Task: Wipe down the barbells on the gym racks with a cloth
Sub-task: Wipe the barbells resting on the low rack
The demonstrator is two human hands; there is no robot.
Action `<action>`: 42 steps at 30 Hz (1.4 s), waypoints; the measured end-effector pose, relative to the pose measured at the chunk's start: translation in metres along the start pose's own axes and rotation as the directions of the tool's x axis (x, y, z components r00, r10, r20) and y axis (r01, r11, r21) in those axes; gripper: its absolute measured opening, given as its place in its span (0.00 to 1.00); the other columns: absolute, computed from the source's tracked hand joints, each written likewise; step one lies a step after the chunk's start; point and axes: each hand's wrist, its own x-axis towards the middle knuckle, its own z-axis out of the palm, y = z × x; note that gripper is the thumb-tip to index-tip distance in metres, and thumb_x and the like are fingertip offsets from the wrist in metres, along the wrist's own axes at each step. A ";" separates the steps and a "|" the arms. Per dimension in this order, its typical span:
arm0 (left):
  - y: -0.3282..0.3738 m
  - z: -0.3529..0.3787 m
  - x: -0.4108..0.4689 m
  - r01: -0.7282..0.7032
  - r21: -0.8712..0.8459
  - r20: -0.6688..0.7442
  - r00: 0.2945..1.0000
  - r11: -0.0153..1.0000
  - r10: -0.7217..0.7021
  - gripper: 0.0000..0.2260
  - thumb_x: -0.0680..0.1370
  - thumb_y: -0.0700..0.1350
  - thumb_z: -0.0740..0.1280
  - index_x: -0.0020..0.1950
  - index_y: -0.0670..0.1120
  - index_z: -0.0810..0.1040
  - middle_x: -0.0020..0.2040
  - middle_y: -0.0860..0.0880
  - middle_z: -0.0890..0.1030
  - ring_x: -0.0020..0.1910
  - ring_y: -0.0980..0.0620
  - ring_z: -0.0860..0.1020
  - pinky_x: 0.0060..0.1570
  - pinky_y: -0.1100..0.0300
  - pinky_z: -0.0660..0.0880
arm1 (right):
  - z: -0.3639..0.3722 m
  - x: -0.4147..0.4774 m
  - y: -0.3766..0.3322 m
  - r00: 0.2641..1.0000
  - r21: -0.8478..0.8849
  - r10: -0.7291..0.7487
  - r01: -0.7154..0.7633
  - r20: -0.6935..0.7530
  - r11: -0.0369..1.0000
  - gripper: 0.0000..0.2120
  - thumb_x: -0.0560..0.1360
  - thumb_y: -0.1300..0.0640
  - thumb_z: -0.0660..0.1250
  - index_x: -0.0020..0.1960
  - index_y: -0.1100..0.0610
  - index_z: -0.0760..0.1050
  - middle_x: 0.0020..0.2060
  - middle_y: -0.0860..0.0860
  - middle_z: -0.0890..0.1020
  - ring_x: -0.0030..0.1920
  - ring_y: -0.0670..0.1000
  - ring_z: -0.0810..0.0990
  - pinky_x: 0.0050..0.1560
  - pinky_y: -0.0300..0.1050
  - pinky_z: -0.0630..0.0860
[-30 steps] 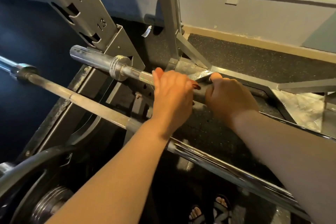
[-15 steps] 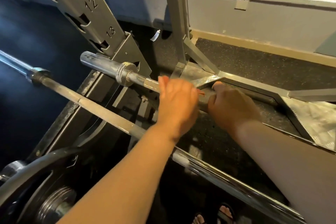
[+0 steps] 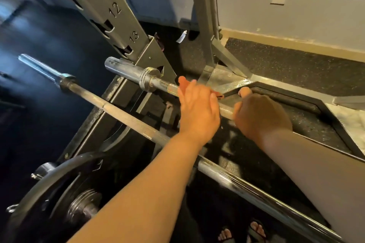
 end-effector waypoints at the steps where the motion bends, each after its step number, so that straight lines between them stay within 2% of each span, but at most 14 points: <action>1: 0.010 0.005 -0.008 -0.067 -0.019 0.066 0.995 0.998 0.068 0.16 0.85 0.48 0.51 0.60 0.48 0.77 0.61 0.49 0.75 0.75 0.47 0.61 0.78 0.39 0.43 | -0.001 0.000 -0.001 1.000 -0.008 0.011 -0.011 0.006 1.000 0.13 0.84 0.53 0.54 0.61 0.56 0.73 0.41 0.54 0.79 0.42 0.55 0.79 0.41 0.48 0.69; 5: -0.009 -0.008 -0.010 -0.290 0.043 0.191 0.942 0.956 0.277 0.13 0.86 0.49 0.54 0.68 0.52 0.72 0.67 0.53 0.73 0.77 0.50 0.60 0.80 0.45 0.43 | 0.002 0.000 0.000 1.000 -0.015 -0.005 0.005 -0.004 1.000 0.14 0.83 0.50 0.52 0.59 0.55 0.73 0.39 0.52 0.77 0.40 0.54 0.77 0.42 0.49 0.71; 13: -0.063 -0.037 0.028 0.040 0.057 -0.104 0.994 0.998 -0.034 0.11 0.84 0.48 0.53 0.55 0.48 0.75 0.55 0.49 0.74 0.66 0.44 0.69 0.74 0.39 0.58 | 0.007 0.001 0.007 0.999 0.020 -0.027 0.028 -0.017 0.999 0.17 0.83 0.50 0.54 0.71 0.50 0.65 0.38 0.49 0.75 0.38 0.51 0.77 0.39 0.48 0.71; 18: -0.068 -0.034 0.035 0.003 0.067 -0.083 0.997 0.998 0.002 0.11 0.84 0.48 0.55 0.56 0.44 0.75 0.57 0.46 0.75 0.69 0.42 0.67 0.76 0.39 0.56 | 0.000 0.001 -0.008 0.996 0.179 -0.057 0.070 -0.075 0.981 0.17 0.82 0.55 0.58 0.70 0.53 0.67 0.47 0.52 0.80 0.42 0.50 0.79 0.39 0.45 0.73; 20: -0.072 -0.040 0.040 -0.029 0.078 -0.062 0.998 0.997 0.034 0.12 0.84 0.48 0.53 0.54 0.46 0.75 0.54 0.48 0.75 0.66 0.45 0.70 0.77 0.40 0.53 | 0.006 0.014 -0.036 0.977 0.140 -0.169 0.187 -0.131 0.972 0.15 0.81 0.51 0.55 0.63 0.56 0.70 0.43 0.50 0.78 0.40 0.49 0.79 0.40 0.45 0.74; 22: -0.078 -0.044 0.043 -0.091 0.067 -0.040 0.995 0.994 0.094 0.12 0.84 0.47 0.53 0.54 0.47 0.76 0.53 0.49 0.75 0.63 0.48 0.71 0.78 0.42 0.51 | 0.018 0.031 -0.064 0.974 0.071 -0.216 0.221 -0.066 0.973 0.16 0.83 0.46 0.50 0.56 0.54 0.72 0.39 0.47 0.76 0.40 0.48 0.78 0.42 0.46 0.75; 25: -0.090 -0.048 0.039 -0.102 0.076 -0.036 0.994 0.992 0.105 0.13 0.85 0.48 0.53 0.61 0.48 0.76 0.61 0.50 0.76 0.73 0.49 0.66 0.80 0.49 0.44 | 0.027 0.047 -0.079 0.987 -0.055 -0.148 0.151 0.063 0.987 0.22 0.84 0.40 0.46 0.62 0.52 0.70 0.47 0.50 0.78 0.52 0.53 0.80 0.53 0.52 0.75; 29: -0.055 -0.038 0.019 0.209 -0.157 -0.027 0.976 0.965 -0.216 0.22 0.86 0.48 0.51 0.80 0.45 0.61 0.83 0.48 0.53 0.82 0.51 0.43 0.81 0.47 0.43 | 0.029 0.048 -0.076 0.983 0.012 -0.102 0.101 0.153 0.995 0.24 0.84 0.38 0.46 0.73 0.50 0.61 0.66 0.54 0.77 0.66 0.58 0.76 0.61 0.56 0.73; 31: -0.024 -0.033 0.007 0.329 -0.366 -0.032 0.931 0.870 -0.365 0.25 0.86 0.46 0.52 0.80 0.37 0.54 0.82 0.40 0.50 0.81 0.48 0.46 0.79 0.46 0.49 | 0.029 0.051 -0.076 0.975 0.003 -0.118 0.120 0.186 0.993 0.23 0.84 0.39 0.51 0.74 0.49 0.60 0.67 0.54 0.76 0.67 0.58 0.75 0.62 0.56 0.73; 33: -0.013 -0.031 0.011 0.315 -0.613 -0.171 0.842 0.725 -0.511 0.27 0.84 0.44 0.56 0.78 0.32 0.52 0.79 0.34 0.54 0.79 0.46 0.56 0.77 0.44 0.54 | 0.029 0.054 -0.075 0.971 -0.015 -0.117 0.123 0.209 0.992 0.23 0.84 0.40 0.56 0.74 0.50 0.61 0.68 0.54 0.76 0.67 0.58 0.76 0.62 0.55 0.74; 35: -0.023 -0.035 0.031 0.378 -0.669 -0.084 0.817 0.640 -0.570 0.28 0.85 0.43 0.54 0.82 0.39 0.47 0.82 0.40 0.48 0.81 0.44 0.48 0.79 0.46 0.50 | 0.029 0.055 -0.074 0.973 -0.016 -0.126 0.132 0.194 0.991 0.23 0.84 0.39 0.53 0.73 0.49 0.63 0.67 0.53 0.76 0.65 0.57 0.77 0.60 0.54 0.75; 38: -0.053 -0.037 0.042 0.337 -0.397 -0.124 0.902 0.854 -0.414 0.23 0.84 0.47 0.52 0.81 0.52 0.56 0.82 0.48 0.55 0.81 0.46 0.52 0.80 0.50 0.52 | 0.020 0.050 -0.084 0.977 0.047 -0.077 0.069 0.200 0.996 0.24 0.84 0.38 0.45 0.73 0.49 0.64 0.64 0.54 0.79 0.63 0.57 0.78 0.59 0.55 0.74; 40: -0.068 -0.038 0.037 0.311 -0.293 -0.043 0.940 0.904 -0.338 0.23 0.87 0.49 0.52 0.82 0.54 0.55 0.83 0.54 0.51 0.82 0.55 0.44 0.76 0.59 0.44 | 0.017 0.047 -0.086 0.970 0.052 -0.076 0.066 0.232 0.996 0.24 0.84 0.38 0.45 0.74 0.49 0.63 0.63 0.55 0.79 0.63 0.58 0.78 0.58 0.54 0.74; 42: -0.069 -0.029 0.034 0.305 -0.315 -0.086 0.934 0.899 -0.347 0.23 0.87 0.48 0.52 0.83 0.51 0.56 0.83 0.52 0.51 0.81 0.56 0.44 0.76 0.61 0.42 | 0.016 0.048 -0.085 0.970 0.035 -0.070 0.063 0.233 0.997 0.23 0.85 0.40 0.45 0.72 0.50 0.63 0.59 0.54 0.80 0.59 0.56 0.79 0.53 0.52 0.74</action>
